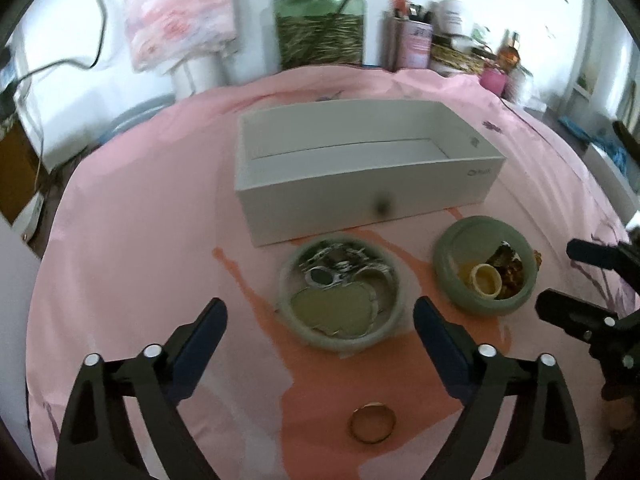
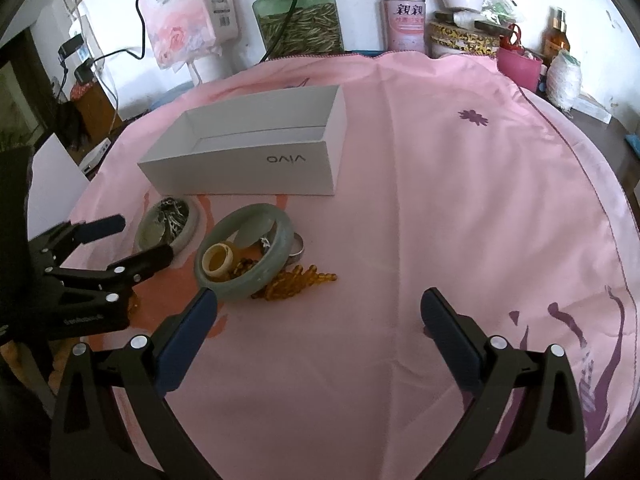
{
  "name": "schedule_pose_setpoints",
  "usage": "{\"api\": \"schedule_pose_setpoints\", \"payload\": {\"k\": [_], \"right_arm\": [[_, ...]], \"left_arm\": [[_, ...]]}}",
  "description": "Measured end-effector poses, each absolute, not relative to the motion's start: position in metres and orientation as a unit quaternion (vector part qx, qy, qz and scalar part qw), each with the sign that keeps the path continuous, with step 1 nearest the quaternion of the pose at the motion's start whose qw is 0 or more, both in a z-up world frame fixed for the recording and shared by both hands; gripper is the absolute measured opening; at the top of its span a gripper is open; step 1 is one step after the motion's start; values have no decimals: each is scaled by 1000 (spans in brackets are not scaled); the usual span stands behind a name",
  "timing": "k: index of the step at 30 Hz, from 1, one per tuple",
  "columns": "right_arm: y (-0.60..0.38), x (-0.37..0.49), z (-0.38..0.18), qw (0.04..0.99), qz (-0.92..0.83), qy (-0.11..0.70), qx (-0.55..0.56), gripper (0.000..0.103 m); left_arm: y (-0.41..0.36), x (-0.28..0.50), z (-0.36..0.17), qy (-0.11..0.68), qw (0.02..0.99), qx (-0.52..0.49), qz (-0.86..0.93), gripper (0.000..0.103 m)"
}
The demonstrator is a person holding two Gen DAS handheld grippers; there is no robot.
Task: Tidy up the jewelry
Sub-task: 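Grasp the pale jade bangle with the left tool while the right tool approaches the green bangle, then grasp the green jade bangle with the right tool while the left tool lifts its bangle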
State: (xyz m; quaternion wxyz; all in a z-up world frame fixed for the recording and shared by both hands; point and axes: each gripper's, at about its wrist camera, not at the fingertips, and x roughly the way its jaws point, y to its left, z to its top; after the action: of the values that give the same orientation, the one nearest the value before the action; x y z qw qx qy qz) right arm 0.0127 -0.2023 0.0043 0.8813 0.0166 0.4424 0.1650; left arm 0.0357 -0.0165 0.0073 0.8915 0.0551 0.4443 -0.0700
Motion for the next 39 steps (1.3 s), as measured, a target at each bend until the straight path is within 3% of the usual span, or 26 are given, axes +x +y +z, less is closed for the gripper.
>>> {"api": "schedule_pose_setpoints", "payload": {"k": [4,18,24,26,28,36,39], "right_arm": [[-200,13,3,883,159,441,9,97],[-183,17,9,884,197,424,-9,97],[-140,23,12,879,204,419,-97,97],[-128,25,10,877,207,417,-117,93],[-121,29,6,876,205,419,-125,80],[-136,32,0,873,210,431,-89,69],[-136,29,-1,874,210,428,-93,69]], "left_arm": [[-20,40,5,448,888,54,-85,68],[9,21,29,413,908,8,-73,68],[23,19,40,403,912,-14,-72,68],[25,18,43,399,914,-17,-73,68],[26,18,44,399,914,-19,-75,67],[14,19,34,409,909,5,-82,67],[14,22,30,417,905,2,-86,54]]}}
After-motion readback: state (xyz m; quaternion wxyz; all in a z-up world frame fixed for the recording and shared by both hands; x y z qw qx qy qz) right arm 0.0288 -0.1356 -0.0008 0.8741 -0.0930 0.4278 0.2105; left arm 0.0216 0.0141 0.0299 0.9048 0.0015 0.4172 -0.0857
